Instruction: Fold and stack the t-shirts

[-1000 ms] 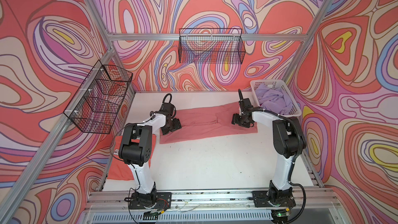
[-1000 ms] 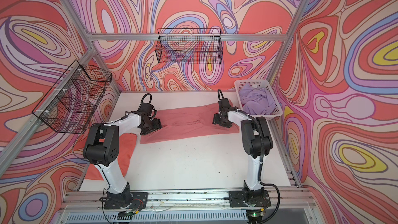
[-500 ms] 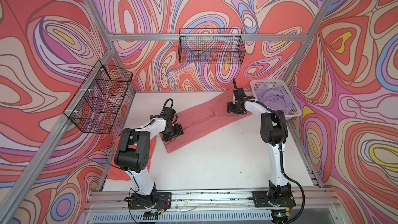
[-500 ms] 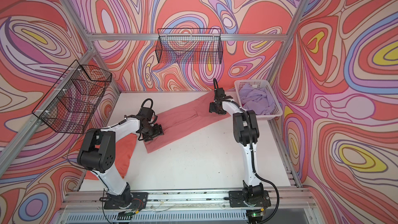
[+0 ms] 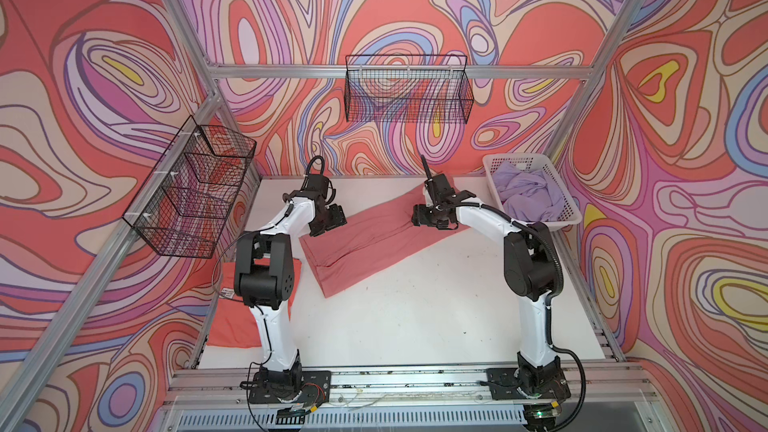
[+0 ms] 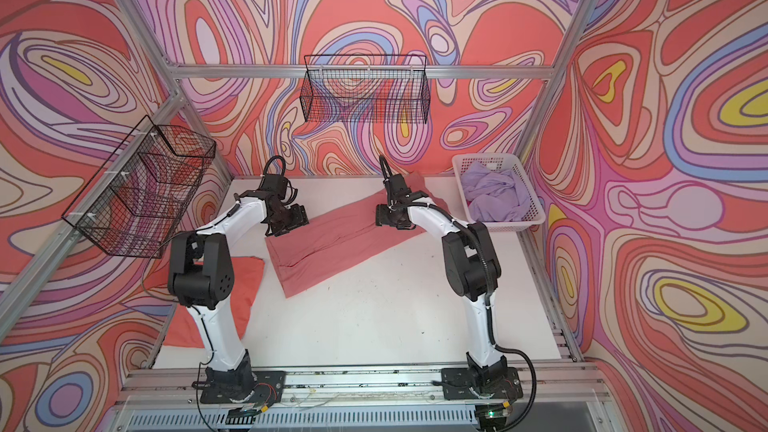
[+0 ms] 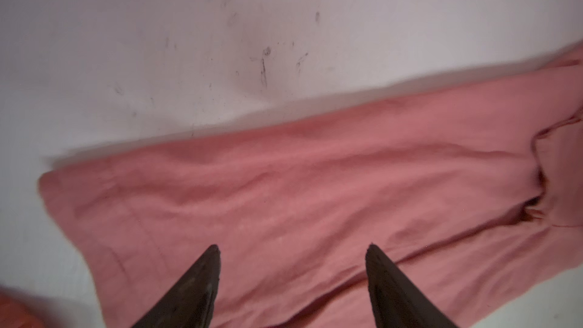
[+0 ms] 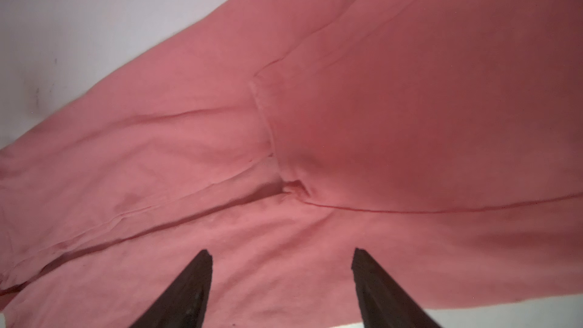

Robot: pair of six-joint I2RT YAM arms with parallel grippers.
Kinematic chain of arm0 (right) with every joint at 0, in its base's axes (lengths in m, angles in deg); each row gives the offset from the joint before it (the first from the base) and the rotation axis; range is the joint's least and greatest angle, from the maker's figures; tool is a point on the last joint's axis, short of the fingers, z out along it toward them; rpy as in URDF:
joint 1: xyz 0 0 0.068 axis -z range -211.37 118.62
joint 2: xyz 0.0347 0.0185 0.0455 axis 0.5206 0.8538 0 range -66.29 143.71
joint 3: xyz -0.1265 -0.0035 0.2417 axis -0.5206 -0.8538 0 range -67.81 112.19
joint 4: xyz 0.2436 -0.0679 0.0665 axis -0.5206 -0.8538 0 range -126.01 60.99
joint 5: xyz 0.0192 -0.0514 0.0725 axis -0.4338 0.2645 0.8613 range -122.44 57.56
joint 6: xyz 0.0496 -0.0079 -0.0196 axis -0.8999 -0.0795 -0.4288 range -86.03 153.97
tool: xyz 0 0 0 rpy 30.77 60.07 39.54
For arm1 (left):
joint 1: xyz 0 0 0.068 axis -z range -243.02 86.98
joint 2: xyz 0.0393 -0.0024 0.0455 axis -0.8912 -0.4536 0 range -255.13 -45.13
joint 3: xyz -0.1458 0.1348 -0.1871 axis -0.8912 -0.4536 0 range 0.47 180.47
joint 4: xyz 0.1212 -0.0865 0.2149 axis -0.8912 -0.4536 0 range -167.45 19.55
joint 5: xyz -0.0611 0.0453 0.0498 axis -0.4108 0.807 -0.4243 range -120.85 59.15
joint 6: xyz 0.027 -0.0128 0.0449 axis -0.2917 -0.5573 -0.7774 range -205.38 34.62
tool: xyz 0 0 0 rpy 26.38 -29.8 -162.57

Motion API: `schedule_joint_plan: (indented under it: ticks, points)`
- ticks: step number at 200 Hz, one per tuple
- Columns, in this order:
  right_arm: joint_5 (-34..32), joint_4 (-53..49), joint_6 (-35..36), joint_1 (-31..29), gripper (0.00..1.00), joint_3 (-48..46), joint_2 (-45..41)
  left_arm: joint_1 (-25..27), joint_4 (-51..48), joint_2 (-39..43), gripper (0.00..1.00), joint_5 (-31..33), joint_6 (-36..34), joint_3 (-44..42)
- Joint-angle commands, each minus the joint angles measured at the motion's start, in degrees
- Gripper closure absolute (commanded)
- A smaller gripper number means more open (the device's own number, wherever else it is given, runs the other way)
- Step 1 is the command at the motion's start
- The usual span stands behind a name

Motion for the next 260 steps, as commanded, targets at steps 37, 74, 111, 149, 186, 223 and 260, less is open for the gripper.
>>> schedule_joint_plan:
  ticks: [37, 74, 111, 149, 186, 223, 260]
  points:
    - [-3.2, 0.7, 0.6, 0.6, 0.26, 0.8, 5.9, 0.5, -2.1, -0.1, 0.29, -2.8, 1.7, -8.0]
    - [-3.1, -3.4, 4.3, 1.4, 0.25, 5.4, 11.2, 2.1, -1.0, 6.3, 0.29, -6.5, 5.6, -21.7]
    - [-1.1, -6.2, 6.7, 1.6, 0.25, 10.1, 15.6, 7.7, -0.9, 11.2, 0.29, -10.5, 8.8, -32.2]
    - [1.1, -7.6, 9.5, 1.6, 0.25, 13.0, 17.8, 15.3, -1.6, 16.2, 0.29, -13.7, 12.0, -39.6]
    - [3.7, -9.0, 12.1, 1.4, 0.25, 14.9, 18.2, 25.3, -1.6, 14.6, 0.29, -18.2, 14.6, -39.2]
    - [1.8, -11.2, 15.0, 1.5, 0.24, 9.7, 10.6, 31.3, -2.7, 14.6, 0.28, -20.9, 15.5, -38.2]
    - [0.7, -14.7, 15.7, 1.7, 0.21, 8.3, 2.4, 32.4, -7.8, 15.5, 0.23, -21.2, 12.8, -32.4]
